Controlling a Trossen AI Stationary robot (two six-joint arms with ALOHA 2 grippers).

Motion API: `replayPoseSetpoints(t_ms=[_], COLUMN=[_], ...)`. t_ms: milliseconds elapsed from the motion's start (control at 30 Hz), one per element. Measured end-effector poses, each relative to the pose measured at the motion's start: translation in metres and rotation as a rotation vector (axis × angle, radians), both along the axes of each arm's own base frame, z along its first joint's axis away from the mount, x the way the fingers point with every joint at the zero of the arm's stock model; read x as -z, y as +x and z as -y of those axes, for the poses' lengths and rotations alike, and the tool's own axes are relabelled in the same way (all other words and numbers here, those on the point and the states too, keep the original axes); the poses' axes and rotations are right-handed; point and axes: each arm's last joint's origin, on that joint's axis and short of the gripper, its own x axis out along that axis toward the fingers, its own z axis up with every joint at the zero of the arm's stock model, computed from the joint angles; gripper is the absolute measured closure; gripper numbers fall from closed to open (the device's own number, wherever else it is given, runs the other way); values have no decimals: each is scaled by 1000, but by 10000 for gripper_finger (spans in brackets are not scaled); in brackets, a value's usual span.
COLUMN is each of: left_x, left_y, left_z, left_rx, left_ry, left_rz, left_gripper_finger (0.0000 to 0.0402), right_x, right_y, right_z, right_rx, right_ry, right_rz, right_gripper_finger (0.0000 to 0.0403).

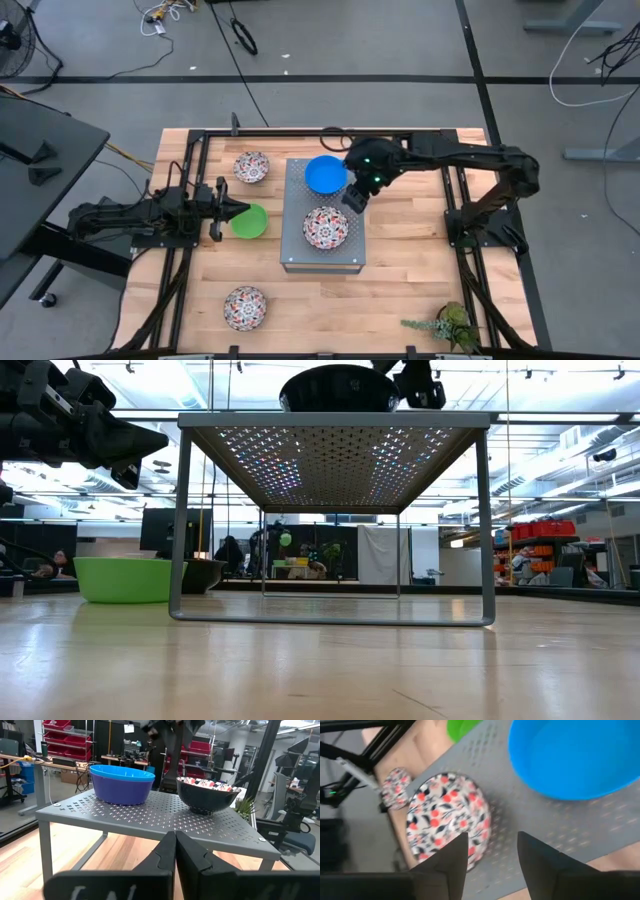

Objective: Pick & Place Mini bowls
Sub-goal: Stack the top white patterned bowl on top of the white patterned bowl on the shelf

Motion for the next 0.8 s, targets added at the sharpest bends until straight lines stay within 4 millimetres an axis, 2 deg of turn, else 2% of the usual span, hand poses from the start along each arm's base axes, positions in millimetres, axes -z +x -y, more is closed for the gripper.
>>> replayPoseSetpoints(t_ms=[200, 433, 800], left_x=[0, 0, 0], left_y=[0, 0, 0], left_z=[0, 0, 0], left_rx=[1, 0, 0], left_ry=[0, 0, 0], left_rz=[0, 0, 0], left_gripper_finger=[387, 387, 387], right_x=[-18, -39, -74], right_y=[-16, -40, -89], right_z=[-10, -21, -21], right_rx=[-6, -112, -70], right_ry=[-209, -307, -526], right_rz=[63, 149, 262], right_gripper_finger=[254, 280, 341])
